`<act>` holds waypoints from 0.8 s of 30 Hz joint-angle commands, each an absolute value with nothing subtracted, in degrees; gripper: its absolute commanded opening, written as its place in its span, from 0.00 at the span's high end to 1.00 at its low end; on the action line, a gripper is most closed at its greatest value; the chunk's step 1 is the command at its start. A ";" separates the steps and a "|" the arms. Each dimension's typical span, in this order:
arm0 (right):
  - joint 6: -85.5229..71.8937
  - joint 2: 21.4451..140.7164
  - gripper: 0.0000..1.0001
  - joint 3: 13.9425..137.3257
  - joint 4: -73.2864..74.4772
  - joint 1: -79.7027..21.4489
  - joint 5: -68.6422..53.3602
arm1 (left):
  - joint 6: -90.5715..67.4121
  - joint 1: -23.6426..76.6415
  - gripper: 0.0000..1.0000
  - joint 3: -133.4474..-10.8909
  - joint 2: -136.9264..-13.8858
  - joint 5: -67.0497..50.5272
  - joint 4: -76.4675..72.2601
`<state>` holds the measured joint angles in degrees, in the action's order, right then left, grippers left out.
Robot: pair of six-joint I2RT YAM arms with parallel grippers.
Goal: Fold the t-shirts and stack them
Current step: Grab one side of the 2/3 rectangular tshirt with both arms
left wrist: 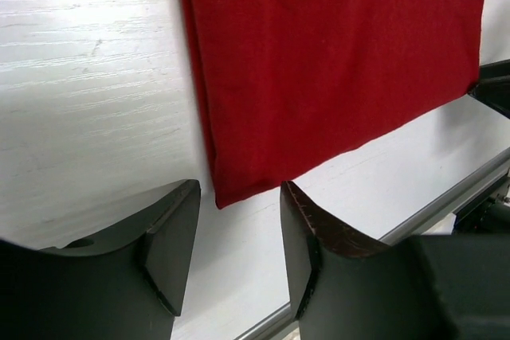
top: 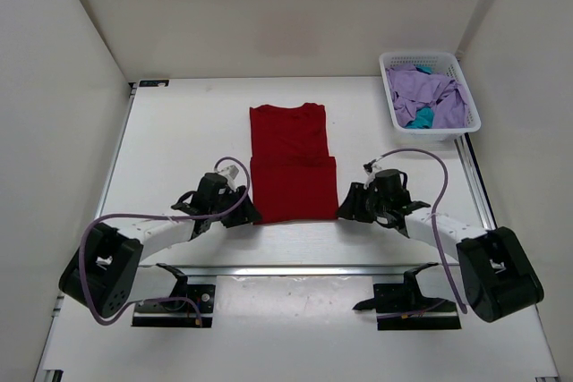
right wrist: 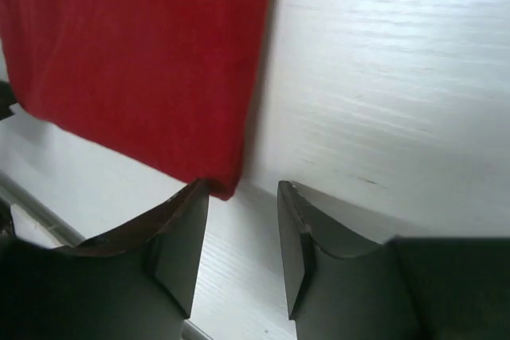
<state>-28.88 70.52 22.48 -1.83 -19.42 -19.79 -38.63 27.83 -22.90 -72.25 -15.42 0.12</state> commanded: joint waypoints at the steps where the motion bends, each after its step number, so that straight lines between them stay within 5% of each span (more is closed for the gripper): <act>1: -30.75 71.01 0.61 21.63 -7.12 -20.04 -24.96 | -37.27 28.83 0.44 -21.80 -74.09 -12.14 2.91; 8: -32.70 76.28 0.64 20.83 -12.56 -20.39 -28.73 | -38.23 29.00 0.54 -20.92 -75.67 -11.16 1.32; 11: -33.31 78.31 0.76 21.10 -13.71 -20.04 -29.53 | -38.67 29.62 0.62 -21.01 -75.85 -11.33 0.97; 17: -33.05 75.86 1.00 21.53 -12.49 -20.57 -28.22 | -38.94 29.53 0.93 -21.44 -74.71 -12.48 2.63; 19: -33.48 72.18 1.00 20.22 -10.21 -21.18 -27.78 | -38.76 29.27 1.00 -21.01 -72.44 -12.83 4.73; 24: -37.34 60.50 1.00 15.66 -3.62 -29.07 -24.61 | -37.61 29.53 1.00 -18.55 -63.13 -13.18 13.70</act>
<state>-34.76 65.69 17.76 -7.33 -25.41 -26.33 -39.03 29.12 -20.58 -68.31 -13.47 4.80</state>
